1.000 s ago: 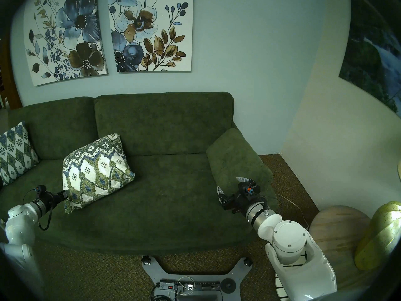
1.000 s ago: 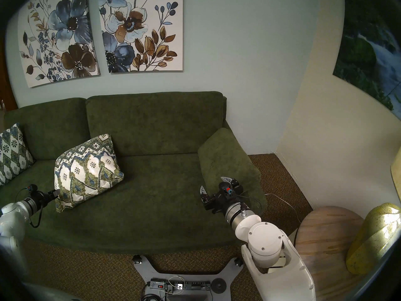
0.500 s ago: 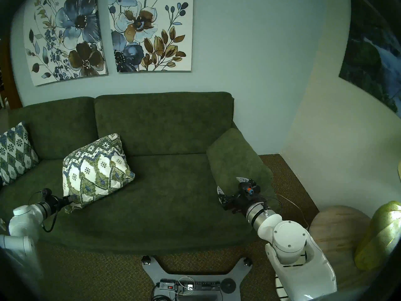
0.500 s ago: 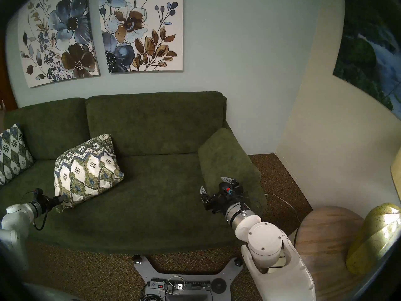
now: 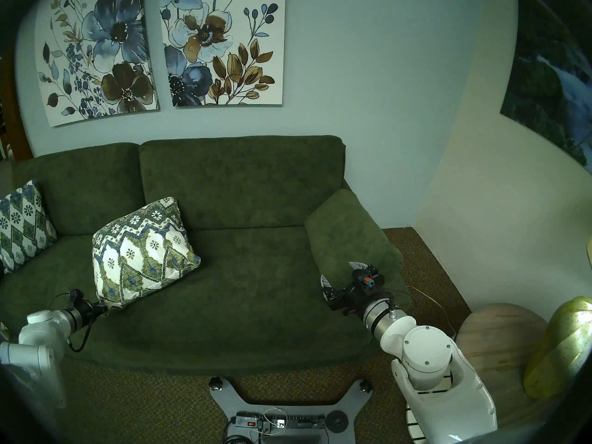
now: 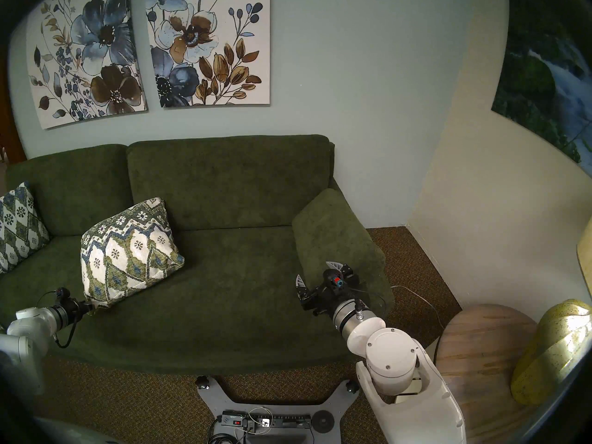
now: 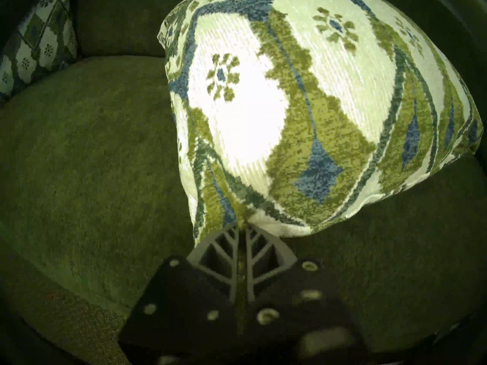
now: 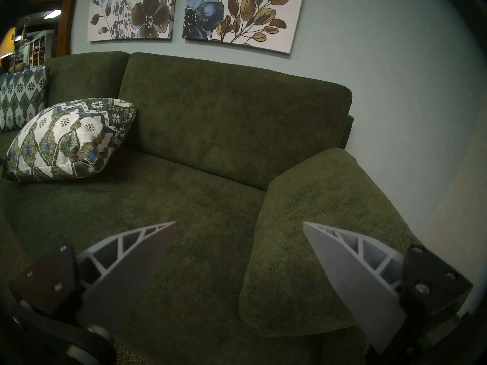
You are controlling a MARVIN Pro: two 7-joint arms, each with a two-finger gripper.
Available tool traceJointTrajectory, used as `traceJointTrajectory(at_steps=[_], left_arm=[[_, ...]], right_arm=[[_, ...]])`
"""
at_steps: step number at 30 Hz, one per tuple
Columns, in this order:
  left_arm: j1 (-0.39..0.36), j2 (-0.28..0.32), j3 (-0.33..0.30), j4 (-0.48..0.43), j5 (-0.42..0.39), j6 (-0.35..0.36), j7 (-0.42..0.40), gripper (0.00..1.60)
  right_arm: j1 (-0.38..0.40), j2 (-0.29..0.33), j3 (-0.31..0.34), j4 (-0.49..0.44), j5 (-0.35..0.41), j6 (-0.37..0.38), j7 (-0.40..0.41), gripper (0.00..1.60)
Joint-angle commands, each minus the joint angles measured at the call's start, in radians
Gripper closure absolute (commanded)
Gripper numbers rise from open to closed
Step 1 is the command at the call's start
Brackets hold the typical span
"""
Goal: Fix throw pillow on sofa
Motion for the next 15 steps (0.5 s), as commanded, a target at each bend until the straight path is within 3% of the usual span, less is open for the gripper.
traceJointTrajectory(at_steps=[1, 8, 15], left_arm=[[-0.04, -0.003, 0.006, 0.012, 0.003, -0.01, 0.004, 1.6], [-0.087, 0.008, 0.003, 0.014, -0.006, -0.027, -0.032, 1.6], [-0.137, 0.004, 0.0, -0.079, -0.032, -0.078, -0.155, 1.6]], right_arm=[[0.006, -0.002, -0.002, -0.012, 0.001, -0.003, 0.001, 0.0], [0.006, -0.002, -0.003, -0.014, 0.002, -0.003, 0.001, 0.0], [0.006, -0.001, -0.003, -0.014, 0.002, -0.004, 0.0, 0.0]])
